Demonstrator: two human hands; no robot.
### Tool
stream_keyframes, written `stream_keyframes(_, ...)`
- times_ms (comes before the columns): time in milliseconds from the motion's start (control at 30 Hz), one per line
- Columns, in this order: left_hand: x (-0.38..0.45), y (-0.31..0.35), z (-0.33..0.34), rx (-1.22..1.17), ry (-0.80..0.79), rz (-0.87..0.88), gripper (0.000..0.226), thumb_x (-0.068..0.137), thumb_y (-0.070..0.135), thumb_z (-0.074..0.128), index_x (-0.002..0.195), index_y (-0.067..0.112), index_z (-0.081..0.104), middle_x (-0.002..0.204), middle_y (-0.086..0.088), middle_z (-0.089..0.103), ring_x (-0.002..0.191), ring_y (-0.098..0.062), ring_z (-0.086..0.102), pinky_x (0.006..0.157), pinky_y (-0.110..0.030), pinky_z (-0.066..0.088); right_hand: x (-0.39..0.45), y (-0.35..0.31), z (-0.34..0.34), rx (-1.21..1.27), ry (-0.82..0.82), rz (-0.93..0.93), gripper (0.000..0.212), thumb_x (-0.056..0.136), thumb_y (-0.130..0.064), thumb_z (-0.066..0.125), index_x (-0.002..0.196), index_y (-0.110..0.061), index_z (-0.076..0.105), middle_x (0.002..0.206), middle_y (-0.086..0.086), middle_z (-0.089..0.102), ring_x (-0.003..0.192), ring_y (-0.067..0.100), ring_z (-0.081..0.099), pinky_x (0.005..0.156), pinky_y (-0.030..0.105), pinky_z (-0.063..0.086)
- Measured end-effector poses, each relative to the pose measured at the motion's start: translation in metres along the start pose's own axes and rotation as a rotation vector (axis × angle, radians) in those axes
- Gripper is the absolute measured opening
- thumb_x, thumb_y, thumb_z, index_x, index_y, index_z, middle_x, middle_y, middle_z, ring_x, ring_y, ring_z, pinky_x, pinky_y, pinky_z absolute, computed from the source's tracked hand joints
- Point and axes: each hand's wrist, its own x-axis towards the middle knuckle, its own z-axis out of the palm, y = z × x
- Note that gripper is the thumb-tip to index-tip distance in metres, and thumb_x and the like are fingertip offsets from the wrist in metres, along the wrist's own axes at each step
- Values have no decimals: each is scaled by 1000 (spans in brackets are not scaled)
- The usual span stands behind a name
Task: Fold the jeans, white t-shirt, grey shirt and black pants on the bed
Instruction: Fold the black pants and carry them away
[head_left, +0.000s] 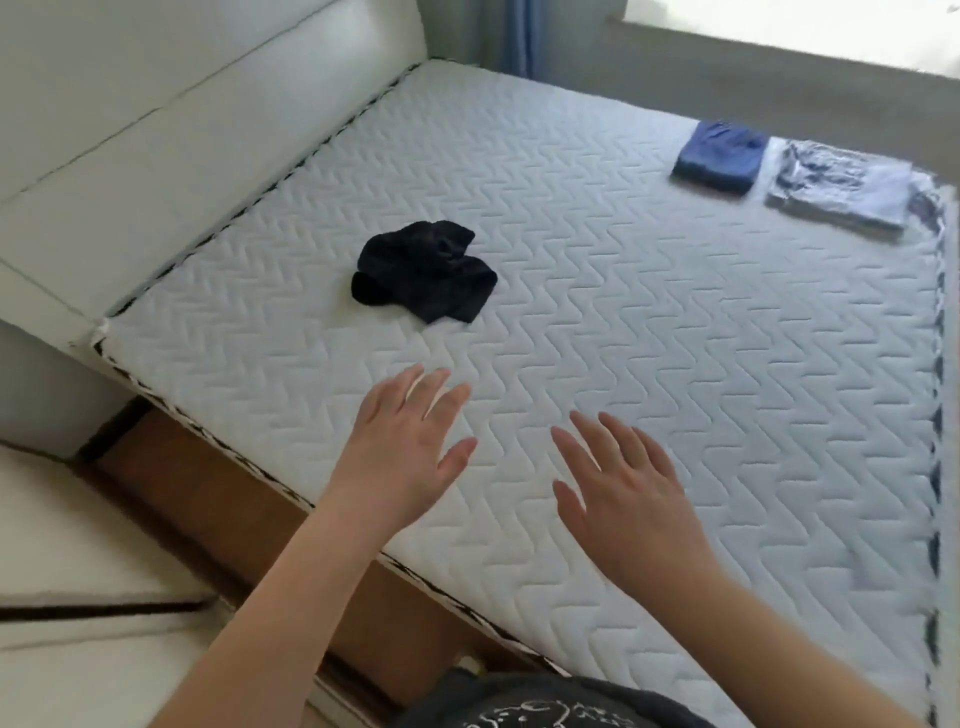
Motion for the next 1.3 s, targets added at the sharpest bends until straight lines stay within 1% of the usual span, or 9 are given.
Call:
stream_keyframes(133, 29, 1, -10, -28, -16, 98, 63, 98, 52, 33, 155, 31, 15, 162, -1, 17, 149, -22, 10, 120, -37, 6, 8, -1, -13, 3, 12, 51, 54, 103, -47, 27, 153, -27, 25, 164, 1, 16, 151, 25, 12, 116, 39, -6)
stream_keyframes(300, 57, 12, -10, 9, 8, 116, 60, 99, 52, 33, 154, 31, 20, 162, 0, 17, 150, -21, 9, 120, -36, 6, 12, 12, -15, -13, 70, 119, 50, 97, -43, 49, 143, -23, 49, 153, 4, 42, 142, 28, 38, 115, 44, 18)
stream_keyframes(467, 62, 16, -17, 9, 45, 105, 57, 98, 51, 36, 151, 29, 31, 159, -1, 28, 148, -23, 17, 119, -39, 13, 35, 12, -10, 49, 80, 89, 51, 100, -41, 40, 147, -22, 42, 157, 4, 34, 146, 27, 29, 119, 45, 19)
stream_keyframes(600, 60, -6, -23, -22, 99, 123, 52, 99, 46, 44, 146, 24, 44, 152, -5, 41, 144, -26, 31, 116, -44, 23, 58, -11, -12, 52, 114, 82, 49, 99, -39, 44, 145, -19, 47, 153, 5, 40, 143, 28, 34, 117, 46, 26)
stream_keyframes(700, 67, -46, -21, -34, 115, 103, 51, 99, 44, 45, 144, 21, 47, 150, -9, 43, 142, -29, 33, 115, -46, 25, 84, -32, -12, 49, 117, 74, 50, 99, -41, 41, 145, -20, 45, 154, 4, 39, 144, 27, 33, 117, 45, 24)
stream_keyframes(833, 84, -121, -14, -44, 129, 112, 53, 98, 44, 50, 144, 20, 46, 151, -11, 41, 142, -30, 31, 115, -43, 21, 131, -76, -3, 10, 91, 86, 54, 101, -45, 28, 152, -25, 30, 161, 0, 24, 149, 23, 18, 121, 41, 10)
stream_keyframes(1000, 105, -229, -3, -4, 60, 166, 59, 97, 50, 40, 150, 25, 36, 157, -7, 30, 148, -25, 20, 118, -39, 12, 202, -163, 10, 2, 87, 153, 56, 102, -48, 22, 154, -28, 21, 163, -2, 17, 150, 21, 11, 121, 39, 6)
stream_keyframes(1167, 114, -316, -12, -27, 18, 226, 59, 98, 49, 39, 151, 24, 34, 158, -6, 29, 148, -24, 20, 119, -38, 12, 242, -242, 9, 9, 62, 179, 55, 101, -44, 28, 153, -24, 28, 161, 2, 24, 149, 23, 18, 121, 42, 13)
stream_keyframes(1300, 130, -349, -12, -14, 0, 286, 59, 100, 51, 34, 154, 27, 25, 160, -3, 21, 149, -21, 13, 119, -36, 8, 256, -269, 6, 16, 43, 236, 55, 101, -43, 31, 153, -25, 28, 161, 1, 23, 149, 23, 18, 122, 43, 14)
